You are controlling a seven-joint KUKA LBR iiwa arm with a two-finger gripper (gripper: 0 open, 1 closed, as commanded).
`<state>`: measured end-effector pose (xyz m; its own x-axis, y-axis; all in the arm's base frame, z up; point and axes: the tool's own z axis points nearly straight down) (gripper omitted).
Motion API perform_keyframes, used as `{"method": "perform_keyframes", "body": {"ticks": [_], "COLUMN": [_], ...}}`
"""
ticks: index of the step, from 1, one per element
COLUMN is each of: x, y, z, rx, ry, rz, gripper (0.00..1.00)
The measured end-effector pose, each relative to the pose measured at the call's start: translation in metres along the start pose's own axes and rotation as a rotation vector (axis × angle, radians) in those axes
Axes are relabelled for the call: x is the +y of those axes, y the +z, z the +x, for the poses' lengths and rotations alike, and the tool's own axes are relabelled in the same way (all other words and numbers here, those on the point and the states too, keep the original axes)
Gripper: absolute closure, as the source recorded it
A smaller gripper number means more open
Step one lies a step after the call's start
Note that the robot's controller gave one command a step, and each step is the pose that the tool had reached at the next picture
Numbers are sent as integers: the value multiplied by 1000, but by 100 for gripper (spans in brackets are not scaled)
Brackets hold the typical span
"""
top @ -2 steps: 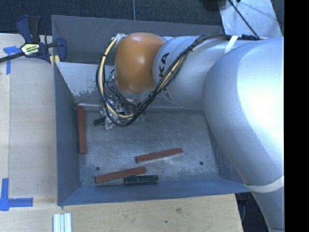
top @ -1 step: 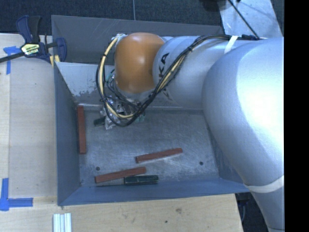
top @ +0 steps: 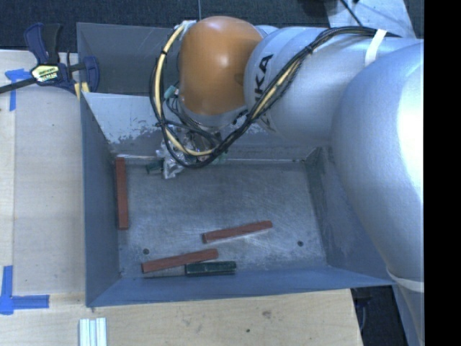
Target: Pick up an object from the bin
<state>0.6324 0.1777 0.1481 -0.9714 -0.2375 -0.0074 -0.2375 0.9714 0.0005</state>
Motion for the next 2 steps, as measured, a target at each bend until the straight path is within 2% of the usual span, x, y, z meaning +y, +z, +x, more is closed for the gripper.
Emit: {"method": "perform_keyframes", "body": {"ticks": [1,2], "x": [0,-1], "y": [-25,-34], "z": [0,-1], "rx": [1,1], "ry": [0,1], "rz": [0,0], "gripper": [100,100]}}
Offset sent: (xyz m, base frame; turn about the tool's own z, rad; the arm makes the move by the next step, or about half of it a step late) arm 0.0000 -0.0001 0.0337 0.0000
